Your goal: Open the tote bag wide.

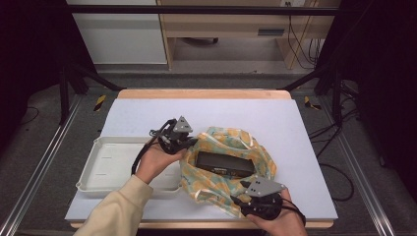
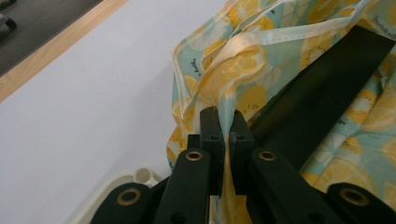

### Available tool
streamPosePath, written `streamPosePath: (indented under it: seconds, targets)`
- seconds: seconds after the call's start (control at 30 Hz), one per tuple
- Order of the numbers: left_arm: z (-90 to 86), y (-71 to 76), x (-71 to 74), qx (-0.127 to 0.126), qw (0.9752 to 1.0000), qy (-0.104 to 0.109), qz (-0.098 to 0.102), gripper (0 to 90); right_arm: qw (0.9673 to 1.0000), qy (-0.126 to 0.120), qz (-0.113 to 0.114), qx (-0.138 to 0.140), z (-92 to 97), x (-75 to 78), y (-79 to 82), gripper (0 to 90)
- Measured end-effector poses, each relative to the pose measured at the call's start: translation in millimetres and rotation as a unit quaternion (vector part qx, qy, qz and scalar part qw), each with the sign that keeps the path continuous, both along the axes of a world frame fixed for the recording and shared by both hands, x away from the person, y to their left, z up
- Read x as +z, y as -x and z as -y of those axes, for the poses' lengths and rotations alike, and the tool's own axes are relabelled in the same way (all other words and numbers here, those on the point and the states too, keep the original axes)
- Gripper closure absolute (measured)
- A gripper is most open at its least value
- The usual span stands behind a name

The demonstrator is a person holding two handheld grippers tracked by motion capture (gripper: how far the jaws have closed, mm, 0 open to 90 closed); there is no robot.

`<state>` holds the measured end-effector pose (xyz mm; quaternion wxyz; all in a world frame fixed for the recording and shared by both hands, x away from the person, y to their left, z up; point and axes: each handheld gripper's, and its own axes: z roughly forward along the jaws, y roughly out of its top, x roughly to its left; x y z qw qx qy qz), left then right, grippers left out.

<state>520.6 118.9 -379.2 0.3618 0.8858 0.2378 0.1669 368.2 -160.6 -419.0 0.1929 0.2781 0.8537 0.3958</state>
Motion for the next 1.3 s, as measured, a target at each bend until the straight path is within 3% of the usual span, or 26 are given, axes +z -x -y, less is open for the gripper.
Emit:
streamPosePath:
  seconds: [0.1, 0.2, 0.27, 0.4, 0.53, 0.57, 0.63, 0.73, 0.87, 1.0, 1.1, 1.2, 1.3]
  targets:
    - [-0.2, 1.7, 1.3, 0.000, 1.0000, 0.002, 0.002, 88.6, 0.9996, -0.003, 0.014, -0.023, 8.5, 12.9, -6.1, 39.0]
    - [-1.8, 2.7, 1.9, 0.000, 0.9999, 0.010, 0.002, 88.7, 0.9978, -0.004, 0.022, -0.063, 20.6, 23.0, -15.6, 39.0]
    - [-2.9, 3.3, 1.9, 0.001, 0.9999, 0.013, 0.002, 88.7, 0.9952, -0.001, 0.025, -0.095, 30.4, 26.2, -23.2, 39.6]
    - [-3.8, 4.2, 1.6, -0.001, 0.9999, 0.017, 0.001, 88.8, 0.9865, 0.010, 0.026, -0.162, 48.5, 21.7, -37.6, 41.2]
    - [-3.5, 5.1, 2.0, -0.002, 0.9998, 0.019, 0.002, 88.9, 0.9853, 0.032, -0.006, -0.168, 52.7, 11.0, -49.7, 49.5]
    - [-3.5, 5.3, 2.3, -0.002, 0.9998, 0.019, 0.002, 88.9, 0.9854, 0.037, -0.008, -0.166, 53.3, 9.3, -51.9, 60.7]
    - [-4.1, 5.1, 2.1, -0.003, 0.9998, 0.018, 0.000, 88.9, 0.9860, 0.038, -0.017, -0.162, 54.4, 7.7, -55.5, 71.5]
    - [-4.9, 5.5, 1.1, -0.003, 0.9998, 0.021, -0.005, 89.0, 0.9839, 0.050, -0.018, -0.171, 58.1, 9.6, -62.9, 86.0]
    - [-3.8, 6.3, -1.5, -0.010, 0.9995, 0.026, -0.014, 88.9, 0.9804, 0.068, -0.004, -0.185, 66.1, 17.3, -76.7, 89.0]
    - [-1.1, 6.7, -3.5, -0.008, 0.9996, 0.024, -0.014, 89.0, 0.9785, 0.084, 0.001, -0.189, 67.6, 20.9, -89.6, 89.2]
    - [-1.2, 6.7, -4.1, -0.006, 0.9997, 0.022, -0.013, 89.1, 0.9819, 0.091, -0.014, -0.166, 64.2, 15.9, -93.2, 83.8]
    - [-3.2, 5.0, -4.0, -0.003, 0.9997, 0.023, -0.012, 89.2, 0.9855, 0.083, -0.006, -0.148, 60.0, 16.5, -90.5, 67.9]
    - [-4.9, 3.8, -4.0, 0.000, 0.9997, 0.023, -0.011, 89.2, 0.9870, 0.071, 0.010, -0.144, 56.4, 23.6, -87.0, 53.9]
